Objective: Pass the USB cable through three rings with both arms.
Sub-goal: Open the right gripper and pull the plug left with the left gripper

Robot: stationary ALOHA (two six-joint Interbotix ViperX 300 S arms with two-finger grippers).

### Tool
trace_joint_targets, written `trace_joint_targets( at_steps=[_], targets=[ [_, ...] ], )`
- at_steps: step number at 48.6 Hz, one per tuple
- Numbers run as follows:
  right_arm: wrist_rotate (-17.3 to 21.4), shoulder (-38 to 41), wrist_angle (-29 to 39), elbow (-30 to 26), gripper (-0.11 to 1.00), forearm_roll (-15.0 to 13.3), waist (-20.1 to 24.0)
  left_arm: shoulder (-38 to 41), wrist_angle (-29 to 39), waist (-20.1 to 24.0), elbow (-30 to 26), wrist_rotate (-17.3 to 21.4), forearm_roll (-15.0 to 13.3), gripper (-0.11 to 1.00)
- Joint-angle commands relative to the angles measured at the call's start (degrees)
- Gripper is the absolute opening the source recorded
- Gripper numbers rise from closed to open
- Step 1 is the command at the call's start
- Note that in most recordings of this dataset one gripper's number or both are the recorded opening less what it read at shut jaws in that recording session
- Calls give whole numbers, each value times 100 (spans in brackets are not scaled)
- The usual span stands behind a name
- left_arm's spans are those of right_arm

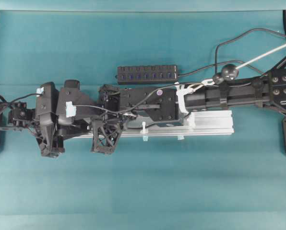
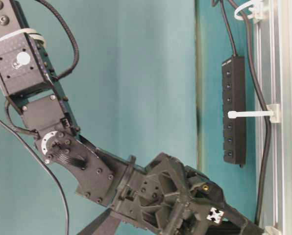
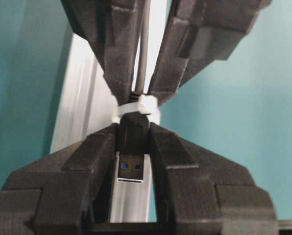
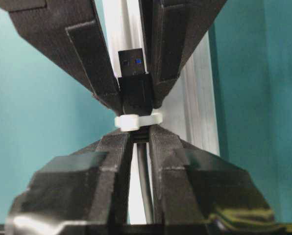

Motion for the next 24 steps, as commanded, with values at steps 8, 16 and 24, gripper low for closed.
trace_joint_targets(
  at_steps=[8,16,24],
  targets=[
    [18,-360,70,132,18,9,35,-325,88,9,88,-53,18,24],
    [35,-501,167,316,64,0,35,-729,439,-18,185,-53,18,24],
    [44,-633,158,448,88,-35,18,-1195,896,-26,211,-26,18,24]
  ],
)
